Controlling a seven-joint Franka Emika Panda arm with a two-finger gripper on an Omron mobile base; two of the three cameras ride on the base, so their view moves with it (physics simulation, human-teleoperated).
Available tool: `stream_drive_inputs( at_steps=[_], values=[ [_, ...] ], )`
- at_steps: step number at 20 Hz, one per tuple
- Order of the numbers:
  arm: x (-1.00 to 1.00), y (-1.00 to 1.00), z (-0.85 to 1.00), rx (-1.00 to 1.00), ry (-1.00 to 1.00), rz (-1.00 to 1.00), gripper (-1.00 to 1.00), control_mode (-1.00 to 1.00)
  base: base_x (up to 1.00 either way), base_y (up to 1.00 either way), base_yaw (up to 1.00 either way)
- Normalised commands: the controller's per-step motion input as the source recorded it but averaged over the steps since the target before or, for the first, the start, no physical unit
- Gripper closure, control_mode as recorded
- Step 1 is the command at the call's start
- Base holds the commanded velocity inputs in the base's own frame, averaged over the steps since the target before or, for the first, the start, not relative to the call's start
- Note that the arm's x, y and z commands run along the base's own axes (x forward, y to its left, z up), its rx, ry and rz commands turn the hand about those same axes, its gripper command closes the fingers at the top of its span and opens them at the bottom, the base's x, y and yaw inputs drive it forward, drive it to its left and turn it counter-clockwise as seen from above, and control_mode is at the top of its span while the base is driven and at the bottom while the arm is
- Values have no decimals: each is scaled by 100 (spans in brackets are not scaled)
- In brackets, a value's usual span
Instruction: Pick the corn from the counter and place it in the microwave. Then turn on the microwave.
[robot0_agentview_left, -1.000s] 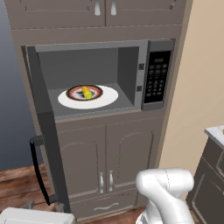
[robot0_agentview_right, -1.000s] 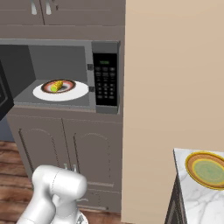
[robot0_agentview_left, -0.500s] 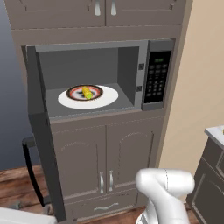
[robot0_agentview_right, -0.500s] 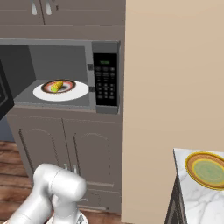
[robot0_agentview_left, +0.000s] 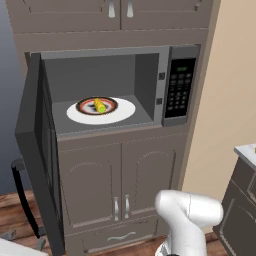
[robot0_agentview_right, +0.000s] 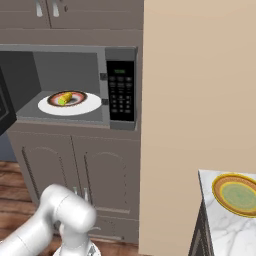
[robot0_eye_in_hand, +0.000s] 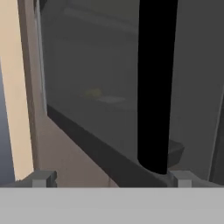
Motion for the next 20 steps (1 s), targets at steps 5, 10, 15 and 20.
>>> stream_drive_inputs(
  at_steps=[5,10,15,20],
  values=[
    [0,1,-3,0,-1,-14,-100,-100,0,0,0],
    [1,0,-5,0,-2,-16,-100,-100,0,0,0],
    [11,1,-5,0,-3,-15,-100,-100,0,0,0],
    [4,0,-3,0,-4,-15,-100,-100,0,0,0]
  ],
)
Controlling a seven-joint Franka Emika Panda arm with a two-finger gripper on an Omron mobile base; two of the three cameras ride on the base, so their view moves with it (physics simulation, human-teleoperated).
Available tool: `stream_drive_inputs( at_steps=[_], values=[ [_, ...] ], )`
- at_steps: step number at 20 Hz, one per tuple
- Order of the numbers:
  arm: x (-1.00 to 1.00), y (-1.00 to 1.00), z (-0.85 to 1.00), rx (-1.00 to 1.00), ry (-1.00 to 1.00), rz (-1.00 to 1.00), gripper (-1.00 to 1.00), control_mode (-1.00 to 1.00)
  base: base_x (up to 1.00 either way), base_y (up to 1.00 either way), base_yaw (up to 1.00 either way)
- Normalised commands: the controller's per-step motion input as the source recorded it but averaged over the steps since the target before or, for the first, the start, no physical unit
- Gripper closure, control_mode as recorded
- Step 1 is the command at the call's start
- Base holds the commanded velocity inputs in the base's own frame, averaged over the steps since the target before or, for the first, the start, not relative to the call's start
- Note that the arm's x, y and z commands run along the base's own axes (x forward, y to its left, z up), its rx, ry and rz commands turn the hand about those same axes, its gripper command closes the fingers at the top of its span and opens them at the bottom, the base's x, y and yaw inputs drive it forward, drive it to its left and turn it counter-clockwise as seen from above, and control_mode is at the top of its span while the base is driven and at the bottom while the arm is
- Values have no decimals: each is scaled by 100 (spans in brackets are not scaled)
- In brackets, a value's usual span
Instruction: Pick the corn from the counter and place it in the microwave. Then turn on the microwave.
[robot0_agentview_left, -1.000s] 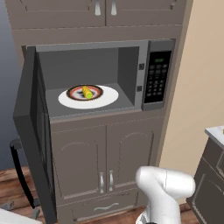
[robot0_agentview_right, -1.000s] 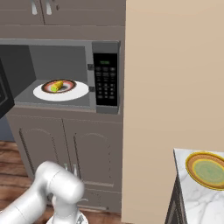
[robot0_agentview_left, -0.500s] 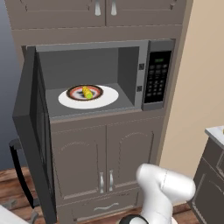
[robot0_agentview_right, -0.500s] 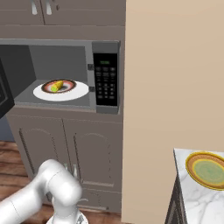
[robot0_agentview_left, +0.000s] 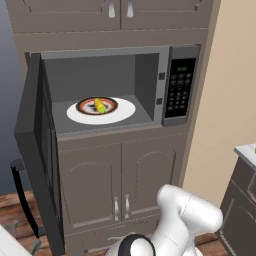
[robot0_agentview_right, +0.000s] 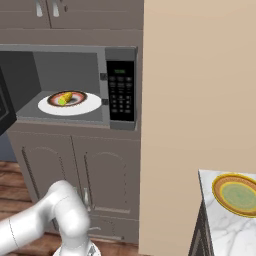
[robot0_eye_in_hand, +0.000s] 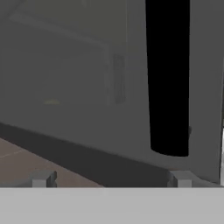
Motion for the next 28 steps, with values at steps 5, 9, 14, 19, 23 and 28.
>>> stream_drive_inputs(
  at_steps=[5,9,14,19,23,28],
  values=[
    [0,0,0,0,-4,-12,-100,-100,0,0,0],
    [0,-6,0,0,-3,-9,-100,-100,0,0,0],
    [-3,-8,-3,0,-4,-9,-100,-100,0,0,0],
    [-2,-18,0,0,-2,-10,-100,-100,0,0,0],
    [-4,-29,0,0,-1,-7,-100,-100,0,0,0],
    [-10,-39,0,0,-2,-3,-100,-100,0,0,0]
  ],
)
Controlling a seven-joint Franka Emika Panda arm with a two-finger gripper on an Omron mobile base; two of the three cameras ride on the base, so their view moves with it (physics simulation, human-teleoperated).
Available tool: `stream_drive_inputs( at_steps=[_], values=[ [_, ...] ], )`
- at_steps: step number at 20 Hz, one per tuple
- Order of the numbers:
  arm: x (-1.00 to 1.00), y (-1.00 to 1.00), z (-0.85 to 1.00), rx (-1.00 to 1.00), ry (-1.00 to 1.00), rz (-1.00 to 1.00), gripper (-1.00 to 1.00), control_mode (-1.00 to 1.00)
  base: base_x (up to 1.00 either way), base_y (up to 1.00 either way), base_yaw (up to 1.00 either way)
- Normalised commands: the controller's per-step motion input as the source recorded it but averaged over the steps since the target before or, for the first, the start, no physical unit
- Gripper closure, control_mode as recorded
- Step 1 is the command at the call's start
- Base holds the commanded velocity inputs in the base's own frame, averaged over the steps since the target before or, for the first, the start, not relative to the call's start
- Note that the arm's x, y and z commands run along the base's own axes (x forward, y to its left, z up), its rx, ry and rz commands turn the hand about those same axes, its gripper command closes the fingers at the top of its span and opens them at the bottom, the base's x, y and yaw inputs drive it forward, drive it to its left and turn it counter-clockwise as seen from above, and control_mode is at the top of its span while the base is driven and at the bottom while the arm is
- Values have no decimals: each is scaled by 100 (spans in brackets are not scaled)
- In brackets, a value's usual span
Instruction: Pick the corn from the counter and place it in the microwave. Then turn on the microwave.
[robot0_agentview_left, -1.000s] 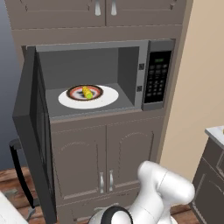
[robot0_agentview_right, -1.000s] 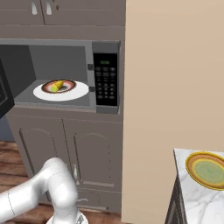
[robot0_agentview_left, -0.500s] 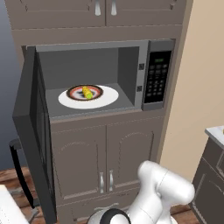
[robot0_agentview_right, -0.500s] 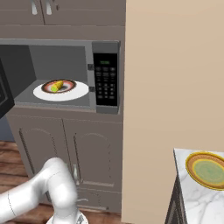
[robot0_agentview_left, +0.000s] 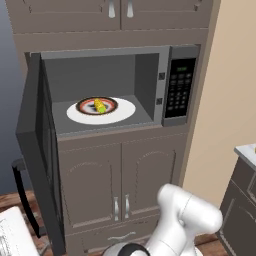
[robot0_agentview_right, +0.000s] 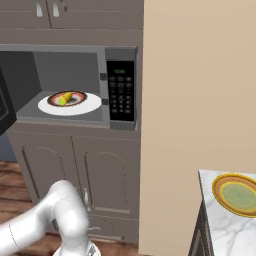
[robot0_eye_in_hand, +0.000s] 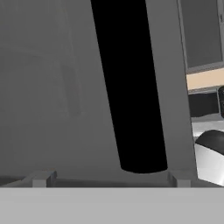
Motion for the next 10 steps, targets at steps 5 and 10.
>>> stream_drive_inputs(
  at_steps=[5,10],
  values=[
    [-12,-44,0,0,-1,0,-100,-100,0,0,0],
    [-4,-42,2,0,0,0,-100,-100,0,0,0]
  ],
)
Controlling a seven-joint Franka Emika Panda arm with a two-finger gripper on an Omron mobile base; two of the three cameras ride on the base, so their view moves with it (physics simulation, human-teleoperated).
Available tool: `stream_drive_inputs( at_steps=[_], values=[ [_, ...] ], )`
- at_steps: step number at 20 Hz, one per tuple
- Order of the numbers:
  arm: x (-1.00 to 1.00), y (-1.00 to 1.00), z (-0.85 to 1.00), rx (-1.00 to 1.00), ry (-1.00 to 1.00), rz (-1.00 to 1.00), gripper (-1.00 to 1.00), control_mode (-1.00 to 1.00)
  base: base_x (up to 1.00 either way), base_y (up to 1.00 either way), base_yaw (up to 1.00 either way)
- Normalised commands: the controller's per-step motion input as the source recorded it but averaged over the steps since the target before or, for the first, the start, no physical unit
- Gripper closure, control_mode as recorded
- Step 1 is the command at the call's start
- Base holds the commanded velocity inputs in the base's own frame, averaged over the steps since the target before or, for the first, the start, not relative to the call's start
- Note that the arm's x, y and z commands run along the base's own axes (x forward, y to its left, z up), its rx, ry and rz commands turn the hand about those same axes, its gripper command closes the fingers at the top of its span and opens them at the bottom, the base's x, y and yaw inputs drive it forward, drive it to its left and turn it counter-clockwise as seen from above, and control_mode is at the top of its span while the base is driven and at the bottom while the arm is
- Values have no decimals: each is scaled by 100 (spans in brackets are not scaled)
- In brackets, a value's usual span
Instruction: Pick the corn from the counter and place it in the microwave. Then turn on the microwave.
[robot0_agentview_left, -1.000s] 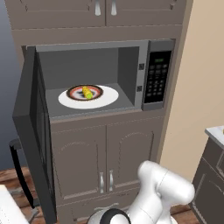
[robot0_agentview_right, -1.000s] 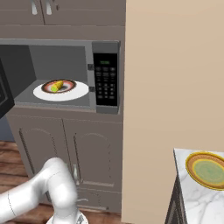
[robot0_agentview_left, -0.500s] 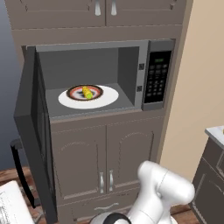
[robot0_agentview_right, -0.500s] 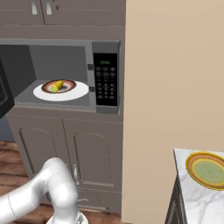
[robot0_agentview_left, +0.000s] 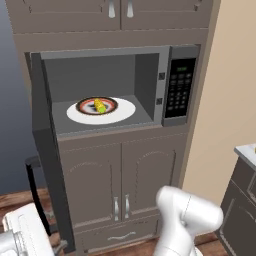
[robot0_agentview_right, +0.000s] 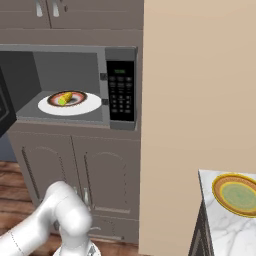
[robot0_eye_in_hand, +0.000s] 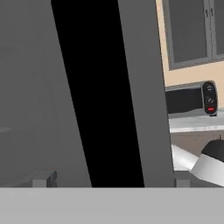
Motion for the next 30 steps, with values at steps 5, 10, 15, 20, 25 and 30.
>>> stream_drive_inputs(
  at_steps=[5,10,15,20,25,30],
  values=[
    [0,-49,7,3,0,2,-100,-100,0,0,0],
    [0,-48,6,4,1,3,-100,-100,0,0,0],
    [2,-43,6,3,0,1,-100,-100,0,0,0],
    [6,-45,4,2,0,1,-100,-100,0,0,0],
    [3,-46,0,2,1,3,-100,-100,0,0,0],
    [10,-39,0,2,1,3,-100,-100,0,0,0]
  ],
)
